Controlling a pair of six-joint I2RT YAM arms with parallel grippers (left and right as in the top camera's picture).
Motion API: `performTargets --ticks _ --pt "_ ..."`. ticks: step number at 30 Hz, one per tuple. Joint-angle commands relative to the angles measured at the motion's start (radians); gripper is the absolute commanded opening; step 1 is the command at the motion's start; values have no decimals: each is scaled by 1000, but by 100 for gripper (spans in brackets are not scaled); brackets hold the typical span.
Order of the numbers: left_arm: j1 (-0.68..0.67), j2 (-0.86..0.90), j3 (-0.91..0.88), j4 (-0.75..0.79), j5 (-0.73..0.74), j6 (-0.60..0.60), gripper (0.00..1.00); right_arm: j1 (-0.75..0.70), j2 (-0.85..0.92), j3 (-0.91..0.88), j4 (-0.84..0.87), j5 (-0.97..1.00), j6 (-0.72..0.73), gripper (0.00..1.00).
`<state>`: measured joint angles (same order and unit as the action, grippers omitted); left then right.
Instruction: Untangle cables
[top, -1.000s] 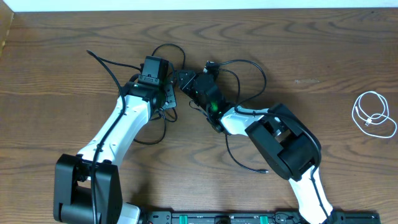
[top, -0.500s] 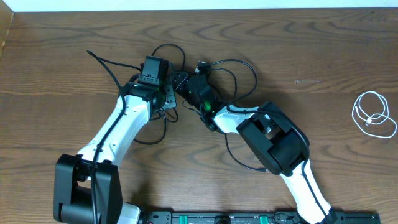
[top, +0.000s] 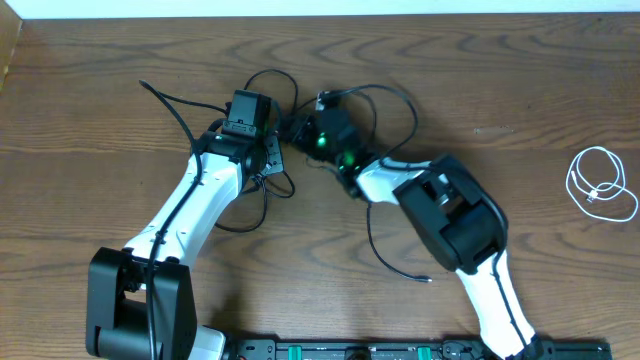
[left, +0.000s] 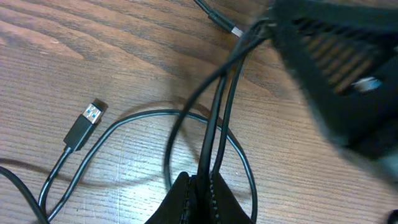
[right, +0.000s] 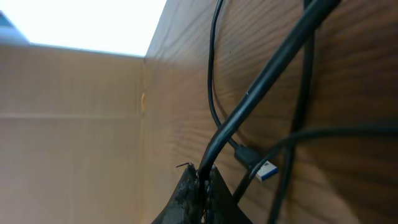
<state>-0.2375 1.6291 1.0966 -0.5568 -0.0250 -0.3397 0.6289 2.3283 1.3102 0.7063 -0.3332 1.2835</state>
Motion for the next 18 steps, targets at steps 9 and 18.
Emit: performTargets --ticks 9,18 --pt "5 10 5 1 -2 6 8 -169 -44 12 -261 -446 -159 1" --pt "5 10 5 4 -2 5 8 -211 -270 12 -822 -189 -575 1"
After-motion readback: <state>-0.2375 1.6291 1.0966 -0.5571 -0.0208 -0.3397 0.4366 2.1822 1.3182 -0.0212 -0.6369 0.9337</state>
